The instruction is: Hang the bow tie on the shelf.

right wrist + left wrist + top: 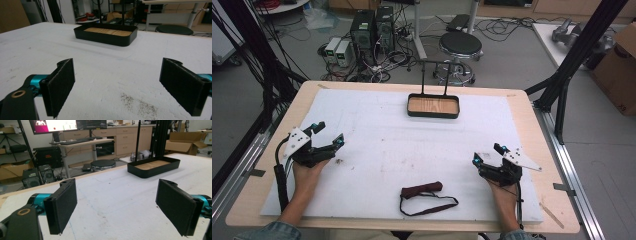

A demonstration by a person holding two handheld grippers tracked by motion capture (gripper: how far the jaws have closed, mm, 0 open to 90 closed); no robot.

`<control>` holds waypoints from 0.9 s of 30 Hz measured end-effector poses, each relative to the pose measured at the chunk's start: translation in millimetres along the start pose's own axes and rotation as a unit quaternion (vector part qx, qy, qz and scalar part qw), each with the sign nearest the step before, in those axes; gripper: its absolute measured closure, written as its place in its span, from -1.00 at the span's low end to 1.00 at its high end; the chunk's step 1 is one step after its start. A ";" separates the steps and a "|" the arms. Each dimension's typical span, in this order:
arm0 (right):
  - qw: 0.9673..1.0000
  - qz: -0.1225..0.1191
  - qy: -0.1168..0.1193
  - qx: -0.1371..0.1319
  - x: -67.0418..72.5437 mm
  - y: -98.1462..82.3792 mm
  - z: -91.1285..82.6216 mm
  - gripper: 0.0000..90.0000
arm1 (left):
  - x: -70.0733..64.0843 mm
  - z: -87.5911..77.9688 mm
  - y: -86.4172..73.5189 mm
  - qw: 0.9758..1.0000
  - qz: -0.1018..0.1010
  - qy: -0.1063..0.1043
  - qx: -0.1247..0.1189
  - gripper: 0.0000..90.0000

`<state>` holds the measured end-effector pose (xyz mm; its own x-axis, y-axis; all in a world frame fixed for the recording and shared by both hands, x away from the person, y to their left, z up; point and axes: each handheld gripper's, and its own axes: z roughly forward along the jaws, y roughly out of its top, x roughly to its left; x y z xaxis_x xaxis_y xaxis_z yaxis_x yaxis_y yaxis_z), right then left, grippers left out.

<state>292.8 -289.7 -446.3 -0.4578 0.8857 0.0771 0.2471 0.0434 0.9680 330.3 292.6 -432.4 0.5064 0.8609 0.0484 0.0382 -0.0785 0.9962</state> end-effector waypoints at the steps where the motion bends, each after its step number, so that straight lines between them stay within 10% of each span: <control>1: 1.000 0.000 0.000 -0.001 -0.2 0.1 0.2 -0.73 | 0.3 0.0 -0.1 1.000 0.000 0.000 0.001 -0.61; 27: 1.000 -0.007 0.005 0.005 1.3 0.2 0.9 -0.68 | 0.1 1.0 -1.2 1.000 -0.002 0.001 0.005 -0.61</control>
<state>293.0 -288.2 -446.2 -0.4696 0.8805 0.0654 0.2485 0.0608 0.9667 331.2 292.2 -433.6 0.5045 0.8622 0.0455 0.0489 -0.0811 0.9955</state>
